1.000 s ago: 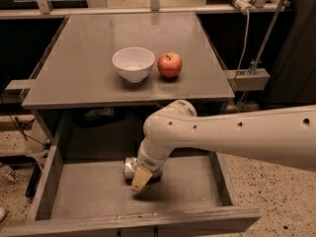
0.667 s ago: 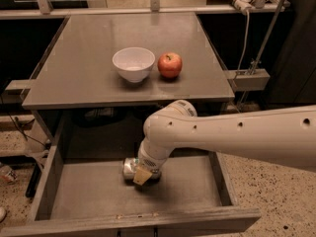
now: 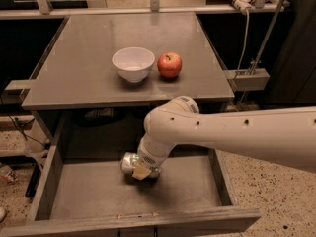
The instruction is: Pick 7up can from top drawer and place on counter
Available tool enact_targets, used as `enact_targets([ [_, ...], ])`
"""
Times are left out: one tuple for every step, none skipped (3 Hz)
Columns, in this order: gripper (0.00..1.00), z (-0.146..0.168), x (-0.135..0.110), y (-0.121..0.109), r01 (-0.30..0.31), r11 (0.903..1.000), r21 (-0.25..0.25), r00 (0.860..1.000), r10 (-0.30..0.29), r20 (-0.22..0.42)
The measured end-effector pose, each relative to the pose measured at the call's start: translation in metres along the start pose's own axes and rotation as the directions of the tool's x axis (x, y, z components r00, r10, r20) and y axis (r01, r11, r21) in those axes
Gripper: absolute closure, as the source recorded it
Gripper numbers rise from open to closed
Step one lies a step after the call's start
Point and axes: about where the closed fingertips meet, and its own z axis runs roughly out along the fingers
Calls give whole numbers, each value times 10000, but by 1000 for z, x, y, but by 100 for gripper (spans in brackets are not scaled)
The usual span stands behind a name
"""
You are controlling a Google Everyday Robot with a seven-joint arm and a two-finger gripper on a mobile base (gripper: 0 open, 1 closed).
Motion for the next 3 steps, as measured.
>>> enact_targets([
  [100,-37,-14,8,-139,9998,167,9999,139,-28],
  [100,-80,-25,12,-210,9993,311,9998,210,-5],
  [100,-127,-44,18,24,9988,486,10000,-24,3],
])
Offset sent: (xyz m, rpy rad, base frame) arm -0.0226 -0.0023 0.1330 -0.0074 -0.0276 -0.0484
